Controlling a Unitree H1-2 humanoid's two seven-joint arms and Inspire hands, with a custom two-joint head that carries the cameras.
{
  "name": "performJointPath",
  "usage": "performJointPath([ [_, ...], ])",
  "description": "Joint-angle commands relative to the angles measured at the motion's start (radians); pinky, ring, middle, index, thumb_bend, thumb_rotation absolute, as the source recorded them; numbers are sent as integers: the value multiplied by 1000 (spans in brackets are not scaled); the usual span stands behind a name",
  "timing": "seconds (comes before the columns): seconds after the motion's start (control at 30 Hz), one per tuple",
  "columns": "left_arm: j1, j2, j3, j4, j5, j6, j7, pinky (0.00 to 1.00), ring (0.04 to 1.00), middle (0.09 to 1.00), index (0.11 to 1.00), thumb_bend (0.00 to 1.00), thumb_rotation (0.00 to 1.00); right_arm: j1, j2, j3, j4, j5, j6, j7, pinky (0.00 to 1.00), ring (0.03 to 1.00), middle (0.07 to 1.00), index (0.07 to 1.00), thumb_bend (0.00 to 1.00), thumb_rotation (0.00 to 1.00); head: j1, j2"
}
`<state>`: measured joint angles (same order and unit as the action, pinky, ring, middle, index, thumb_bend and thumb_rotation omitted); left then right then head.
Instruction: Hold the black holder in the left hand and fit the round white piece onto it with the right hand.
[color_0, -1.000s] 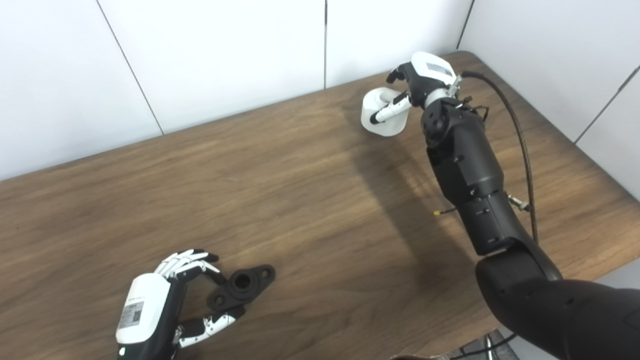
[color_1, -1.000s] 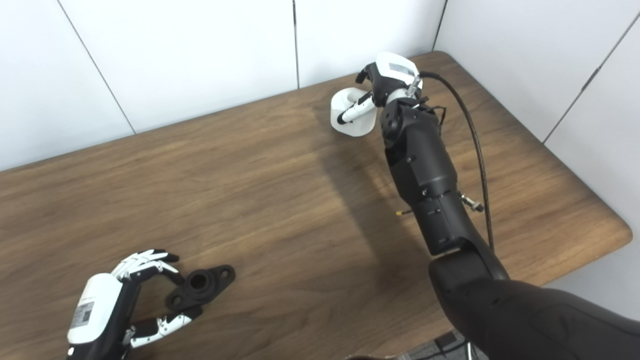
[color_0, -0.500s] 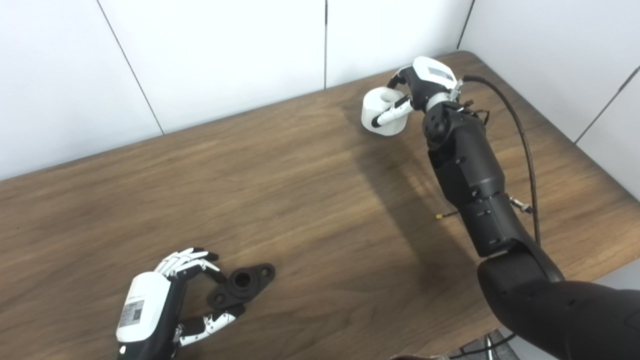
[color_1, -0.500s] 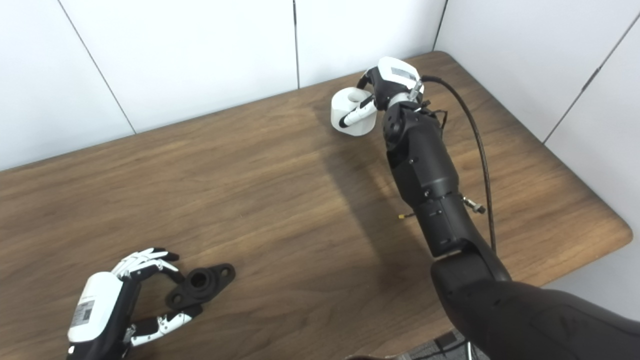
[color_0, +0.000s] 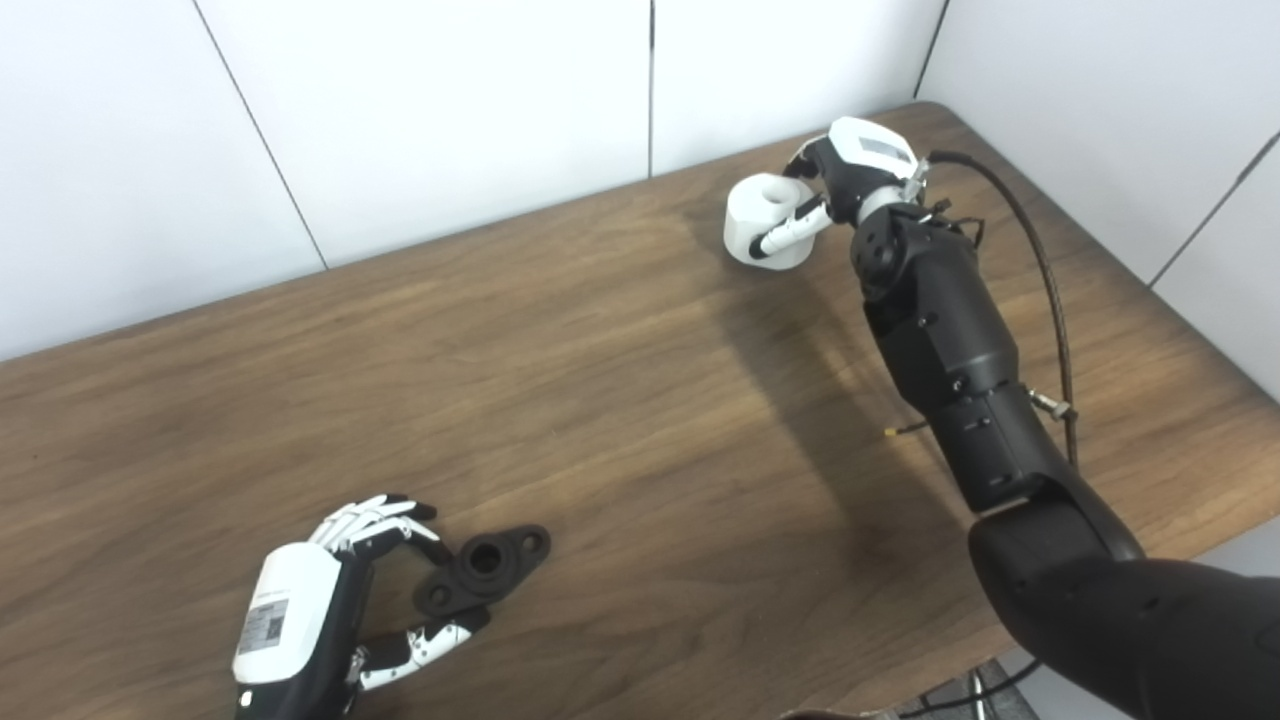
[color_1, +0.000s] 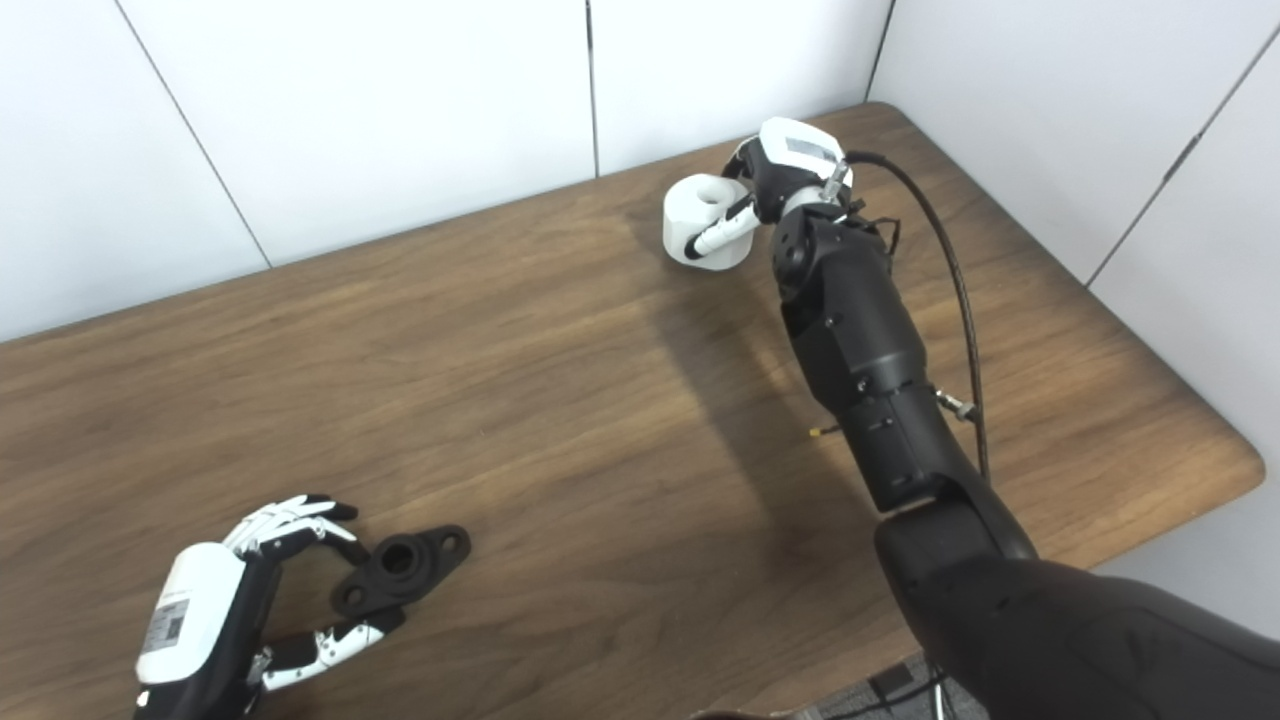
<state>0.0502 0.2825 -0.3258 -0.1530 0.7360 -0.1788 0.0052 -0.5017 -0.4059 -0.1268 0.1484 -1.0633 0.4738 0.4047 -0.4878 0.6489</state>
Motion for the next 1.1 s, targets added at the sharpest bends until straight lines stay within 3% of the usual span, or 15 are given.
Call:
performJointPath([
  [0.0,13,6,-4,25,-3,32,-45,821,814,734,486,517,41,-31,-22,-12,-31,4,-4,-29,683,893,816,686,823,366,-3,2],
  [0.4,18,-3,0,19,-39,23,-46,816,815,734,486,516,40,-33,-30,-5,-39,25,-4,-27,675,874,806,680,801,388,16,14],
  [0.57,19,-6,-4,5,-36,39,-59,824,817,736,486,516,41,-35,-25,-12,-52,44,-4,-34,745,905,820,637,795,345,14,21],
  [0.8,19,-7,-5,8,-34,34,-59,823,817,736,487,515,40,-44,-21,-28,-46,34,-4,-18,677,874,797,604,802,328,15,20],
  [1.07,16,-9,-4,15,-35,34,-56,828,822,739,487,516,40,-49,-10,-40,-40,55,-4,-48,711,866,766,550,784,223,9,22],
])
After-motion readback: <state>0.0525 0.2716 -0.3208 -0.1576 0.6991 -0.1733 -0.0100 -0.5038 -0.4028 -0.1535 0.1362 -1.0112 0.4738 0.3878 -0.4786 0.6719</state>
